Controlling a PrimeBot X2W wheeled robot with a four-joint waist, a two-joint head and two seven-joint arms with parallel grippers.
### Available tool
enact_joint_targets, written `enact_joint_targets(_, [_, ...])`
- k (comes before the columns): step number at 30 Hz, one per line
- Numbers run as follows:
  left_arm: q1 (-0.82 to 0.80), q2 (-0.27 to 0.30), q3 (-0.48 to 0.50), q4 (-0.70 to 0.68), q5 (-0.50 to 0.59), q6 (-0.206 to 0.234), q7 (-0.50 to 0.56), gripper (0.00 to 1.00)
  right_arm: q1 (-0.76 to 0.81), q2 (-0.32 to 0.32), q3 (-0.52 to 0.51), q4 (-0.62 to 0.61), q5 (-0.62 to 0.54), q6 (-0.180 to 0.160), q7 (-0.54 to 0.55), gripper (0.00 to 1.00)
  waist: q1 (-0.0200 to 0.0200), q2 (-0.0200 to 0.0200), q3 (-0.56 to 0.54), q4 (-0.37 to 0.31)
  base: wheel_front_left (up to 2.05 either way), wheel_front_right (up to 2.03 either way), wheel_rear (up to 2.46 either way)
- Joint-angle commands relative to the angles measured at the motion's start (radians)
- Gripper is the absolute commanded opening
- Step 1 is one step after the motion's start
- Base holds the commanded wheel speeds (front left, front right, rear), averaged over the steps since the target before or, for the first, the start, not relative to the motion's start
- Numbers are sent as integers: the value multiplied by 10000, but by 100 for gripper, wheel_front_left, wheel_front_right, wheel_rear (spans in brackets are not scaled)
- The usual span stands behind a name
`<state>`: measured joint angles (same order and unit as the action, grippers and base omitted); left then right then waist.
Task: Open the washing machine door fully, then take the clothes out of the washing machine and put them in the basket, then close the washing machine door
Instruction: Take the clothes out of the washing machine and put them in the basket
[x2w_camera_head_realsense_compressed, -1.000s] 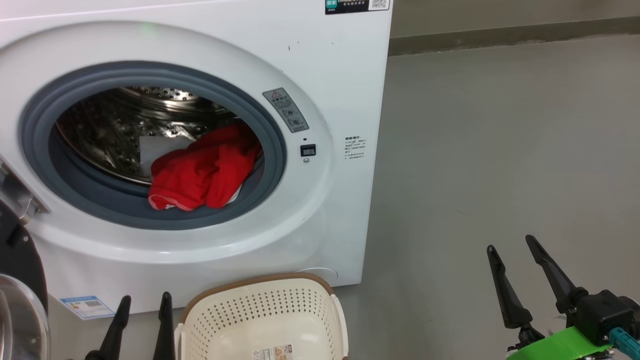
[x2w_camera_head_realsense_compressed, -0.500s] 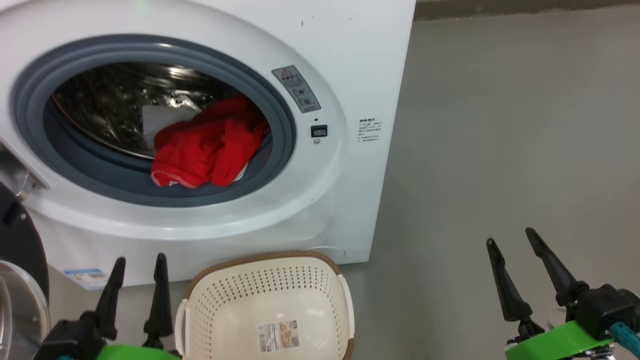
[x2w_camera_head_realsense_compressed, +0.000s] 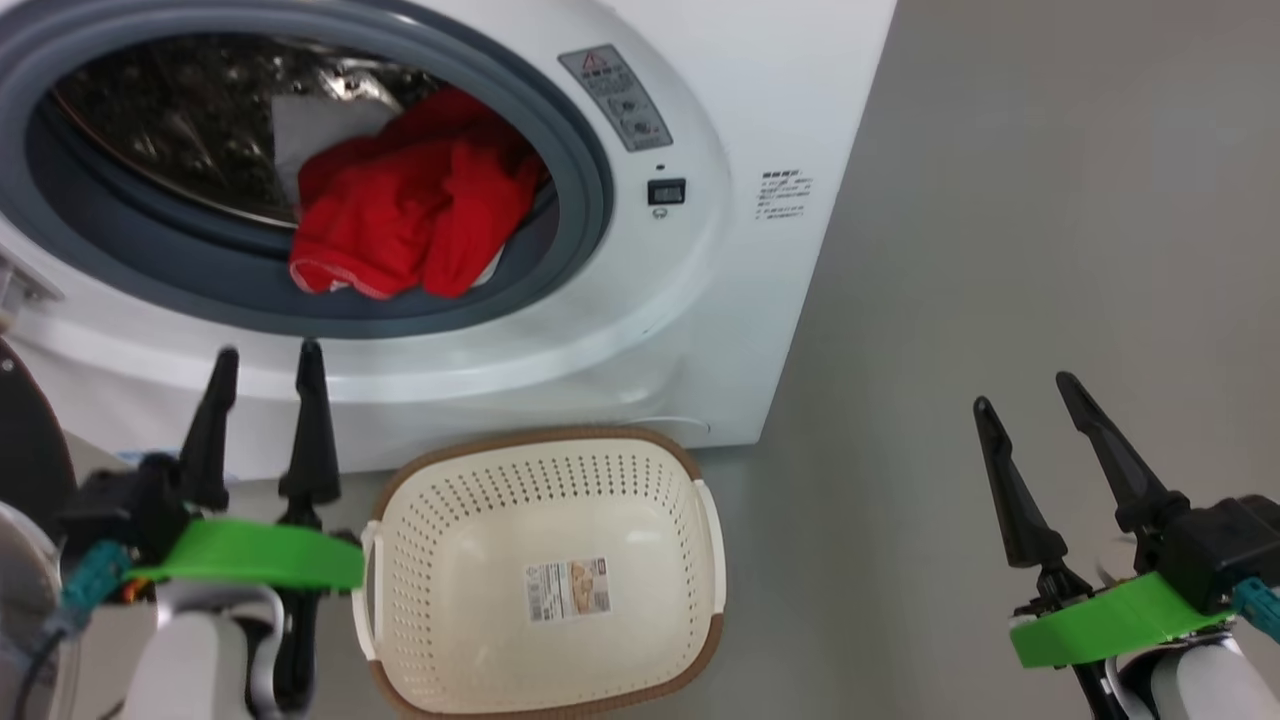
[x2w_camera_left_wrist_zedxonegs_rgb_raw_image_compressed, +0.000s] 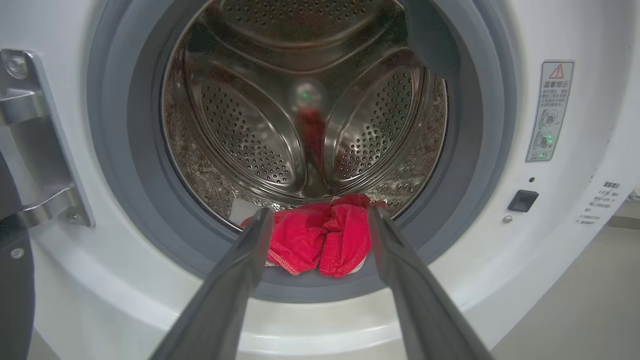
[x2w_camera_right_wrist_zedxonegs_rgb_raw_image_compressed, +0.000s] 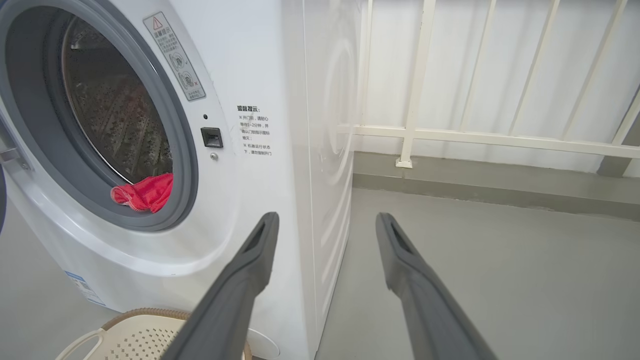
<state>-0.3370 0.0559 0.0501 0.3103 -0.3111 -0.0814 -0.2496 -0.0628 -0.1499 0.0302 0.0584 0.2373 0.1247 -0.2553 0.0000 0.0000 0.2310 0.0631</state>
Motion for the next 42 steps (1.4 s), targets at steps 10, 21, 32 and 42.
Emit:
enact_joint_targets(10, [-2394, 379, 414, 1201, -284, -330, -122, 100, -1005, -148, 350, -472, 23, 60, -65, 100, 0, 0, 1581, -193, 0, 0, 0])
enact_joint_targets(21, [-4542, 875, 339, 2978, -23, -387, -122, 100, -1409, -227, 519, -468, 61, 60, -65, 100, 0, 0, 2482, -578, 0, 0, 0])
enact_joint_targets(32, [-6943, 1543, 159, 5409, -80, -292, 1229, 100, -1901, -87, 730, -403, 462, 60, -65, 100, 0, 0, 3302, -902, 0, 0, 0])
enact_joint_targets(42, [-8044, 2244, -384, 6844, 510, 514, 3355, 100, -2086, -77, 1302, -138, 754, 60, -65, 100, 0, 0, 3468, -1210, 0, 0, 0])
